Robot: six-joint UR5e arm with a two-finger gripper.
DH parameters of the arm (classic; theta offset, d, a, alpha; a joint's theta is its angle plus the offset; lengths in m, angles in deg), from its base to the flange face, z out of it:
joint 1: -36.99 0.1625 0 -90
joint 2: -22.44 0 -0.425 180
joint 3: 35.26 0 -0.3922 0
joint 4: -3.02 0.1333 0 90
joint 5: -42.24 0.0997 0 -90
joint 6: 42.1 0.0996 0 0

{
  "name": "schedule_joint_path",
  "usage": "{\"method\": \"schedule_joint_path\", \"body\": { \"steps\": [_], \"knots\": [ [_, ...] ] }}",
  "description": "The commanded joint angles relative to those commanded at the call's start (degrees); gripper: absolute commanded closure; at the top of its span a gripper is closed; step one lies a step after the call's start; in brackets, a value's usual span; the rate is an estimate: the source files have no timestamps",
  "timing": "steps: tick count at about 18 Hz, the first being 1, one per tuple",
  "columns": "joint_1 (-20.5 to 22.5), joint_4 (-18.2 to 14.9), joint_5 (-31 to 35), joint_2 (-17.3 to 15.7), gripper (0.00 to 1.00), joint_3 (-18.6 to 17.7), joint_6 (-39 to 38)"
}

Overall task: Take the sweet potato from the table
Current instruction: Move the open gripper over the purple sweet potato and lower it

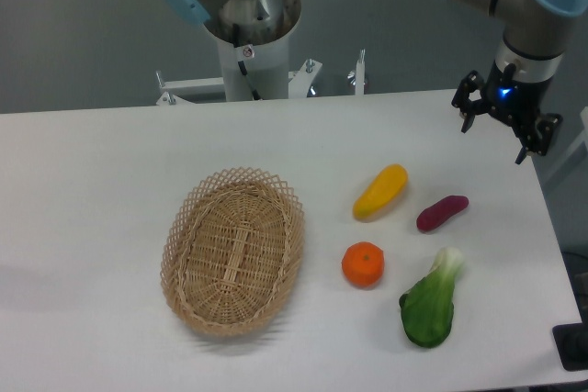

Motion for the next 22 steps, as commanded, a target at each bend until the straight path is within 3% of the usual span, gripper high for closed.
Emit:
{"method": "schedule_joint_path", "body": {
  "steps": [11,13,17,19,22],
  "knots": [
    [-0.88,1.76,-0.35,0.53,0.0,-3.6,-1.14],
    [-0.97,4.38,-0.18,0.53,0.0,-5.62,-1.14],
    [-1.58,14.04,0.09,1.14,0.0,-12.56,-1.06],
    [-1.84,16.17,0.09,1.84,0.0,-14.67,-1.06],
    [-2.81,17.49,0.96,3.34,0.0,-15.03,-1.14]
  ]
}}
